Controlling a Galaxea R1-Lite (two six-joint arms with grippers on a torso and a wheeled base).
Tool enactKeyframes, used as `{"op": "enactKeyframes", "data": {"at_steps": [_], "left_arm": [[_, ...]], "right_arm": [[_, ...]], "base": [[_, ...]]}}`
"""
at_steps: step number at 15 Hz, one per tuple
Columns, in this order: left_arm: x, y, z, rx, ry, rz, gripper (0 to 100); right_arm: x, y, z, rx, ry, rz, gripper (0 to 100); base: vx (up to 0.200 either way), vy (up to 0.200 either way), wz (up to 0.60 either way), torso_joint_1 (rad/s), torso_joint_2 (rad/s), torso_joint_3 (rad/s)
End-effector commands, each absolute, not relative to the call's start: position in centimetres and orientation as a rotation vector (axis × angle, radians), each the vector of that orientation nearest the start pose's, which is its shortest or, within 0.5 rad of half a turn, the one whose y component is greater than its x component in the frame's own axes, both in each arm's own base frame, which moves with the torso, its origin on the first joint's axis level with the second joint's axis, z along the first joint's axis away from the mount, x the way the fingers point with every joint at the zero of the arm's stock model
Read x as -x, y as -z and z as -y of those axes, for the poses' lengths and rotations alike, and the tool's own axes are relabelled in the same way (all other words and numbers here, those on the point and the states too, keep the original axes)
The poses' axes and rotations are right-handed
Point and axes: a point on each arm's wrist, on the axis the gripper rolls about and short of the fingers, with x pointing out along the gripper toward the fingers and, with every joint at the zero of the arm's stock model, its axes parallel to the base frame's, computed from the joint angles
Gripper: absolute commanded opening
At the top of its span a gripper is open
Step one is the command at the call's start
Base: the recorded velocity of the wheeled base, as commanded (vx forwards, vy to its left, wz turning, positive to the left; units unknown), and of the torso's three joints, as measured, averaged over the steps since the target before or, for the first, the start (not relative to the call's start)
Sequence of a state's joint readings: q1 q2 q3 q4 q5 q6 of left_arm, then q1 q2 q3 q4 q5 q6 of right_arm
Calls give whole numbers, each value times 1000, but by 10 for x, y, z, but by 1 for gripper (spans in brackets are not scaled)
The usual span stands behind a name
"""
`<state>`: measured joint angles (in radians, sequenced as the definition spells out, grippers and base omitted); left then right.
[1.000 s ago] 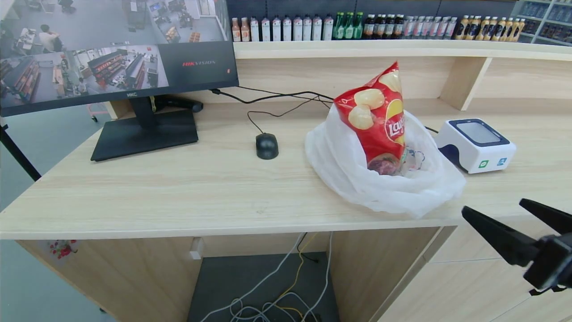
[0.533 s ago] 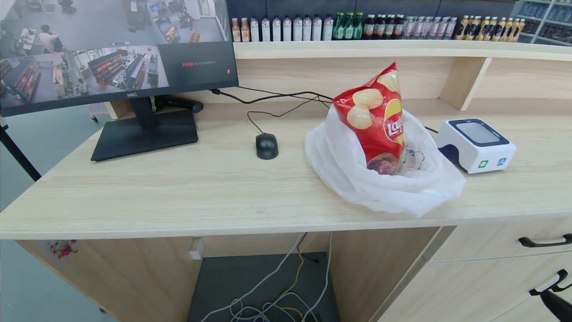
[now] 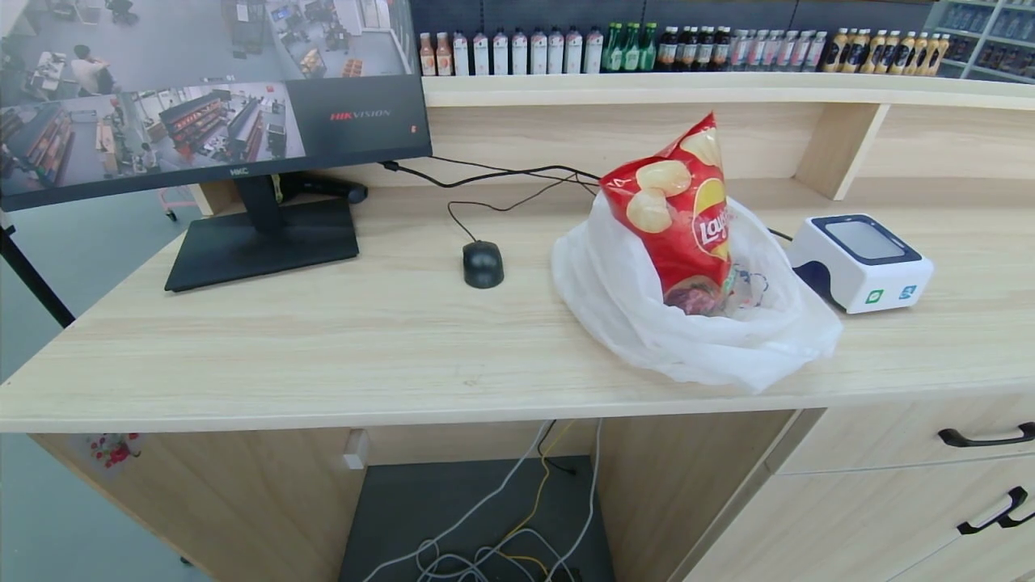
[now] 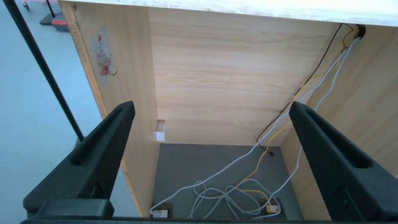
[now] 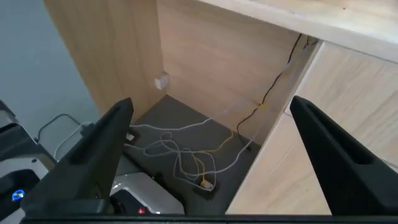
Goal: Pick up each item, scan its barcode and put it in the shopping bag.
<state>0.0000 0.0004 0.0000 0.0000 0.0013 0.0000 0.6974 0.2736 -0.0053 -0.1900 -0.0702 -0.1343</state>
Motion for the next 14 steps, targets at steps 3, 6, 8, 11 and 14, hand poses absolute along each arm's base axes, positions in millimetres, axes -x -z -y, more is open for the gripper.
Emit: {"op": "enactKeyframes", "data": {"at_steps": [3, 6, 8, 11, 14], "left_arm": [[23, -75, 0, 0, -2, 0, 100], [23, -75, 0, 0, -2, 0, 100], [23, -75, 0, 0, -2, 0, 100], [23, -75, 0, 0, -2, 0, 100], [23, -75, 0, 0, -2, 0, 100]], "right_arm": [[12, -85, 12, 142, -607, 9, 100], [10, -84, 9, -7, -344, -107, 100], [10, -83, 7, -11, -200, -125, 100], [11, -83, 4, -22, 5, -122, 100], [18, -79, 2, -13, 33, -47, 100]], "base": [[0, 0, 0, 0, 0, 0], [0, 0, 0, 0, 0, 0], [0, 0, 0, 0, 0, 0], [0, 0, 0, 0, 0, 0], [0, 0, 0, 0, 0, 0]]}}
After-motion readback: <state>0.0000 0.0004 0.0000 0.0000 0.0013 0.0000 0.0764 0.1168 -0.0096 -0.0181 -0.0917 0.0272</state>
